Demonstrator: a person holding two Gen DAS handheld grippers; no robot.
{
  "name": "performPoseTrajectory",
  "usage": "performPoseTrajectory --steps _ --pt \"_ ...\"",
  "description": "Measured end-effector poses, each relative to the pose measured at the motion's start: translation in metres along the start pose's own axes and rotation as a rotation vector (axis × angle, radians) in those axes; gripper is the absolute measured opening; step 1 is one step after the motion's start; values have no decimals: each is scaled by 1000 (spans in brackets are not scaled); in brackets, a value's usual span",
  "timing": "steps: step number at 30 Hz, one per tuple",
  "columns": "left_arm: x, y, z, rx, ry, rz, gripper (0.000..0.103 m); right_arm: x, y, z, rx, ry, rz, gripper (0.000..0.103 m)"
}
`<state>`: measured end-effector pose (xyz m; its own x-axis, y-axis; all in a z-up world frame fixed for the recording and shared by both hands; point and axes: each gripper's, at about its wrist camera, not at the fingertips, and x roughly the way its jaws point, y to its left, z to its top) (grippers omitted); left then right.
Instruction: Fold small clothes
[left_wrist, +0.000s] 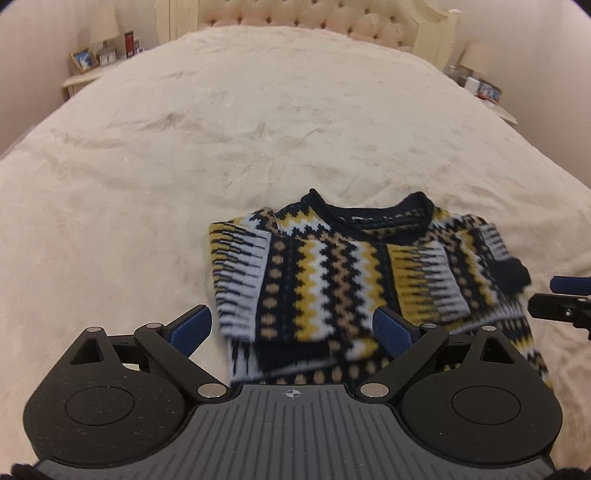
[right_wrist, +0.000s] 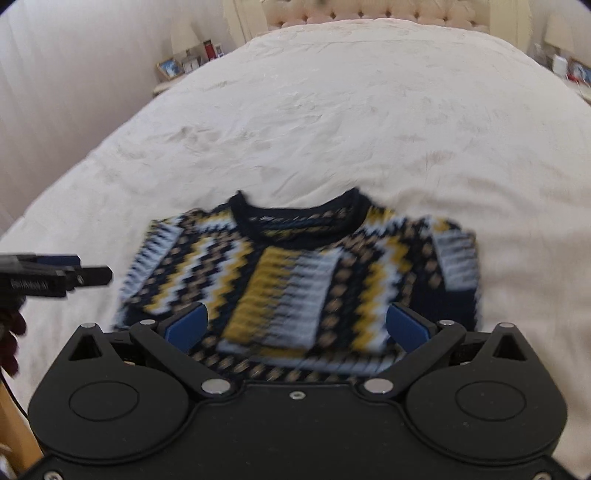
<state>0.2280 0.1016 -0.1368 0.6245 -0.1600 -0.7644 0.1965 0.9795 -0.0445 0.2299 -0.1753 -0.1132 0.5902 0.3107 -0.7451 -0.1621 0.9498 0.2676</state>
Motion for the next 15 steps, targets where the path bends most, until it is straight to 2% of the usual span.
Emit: performPoseTrajectory --steps 4,9,12,15 --pt "-35 -4 -11 39 -91 34 95 -29 17 -19 34 -86 -47 103" --pt "-74 -13 -25 28 -200 95 95 -63 38 -34 44 -197 -221 103" --pt "-88 -22 -37 11 -216 153 95 -85 49 -45 16 -291 -360 103" --pt "-101 -31 -56 5 -218 178 94 -102 54 -61 -11 -391 -424 103"
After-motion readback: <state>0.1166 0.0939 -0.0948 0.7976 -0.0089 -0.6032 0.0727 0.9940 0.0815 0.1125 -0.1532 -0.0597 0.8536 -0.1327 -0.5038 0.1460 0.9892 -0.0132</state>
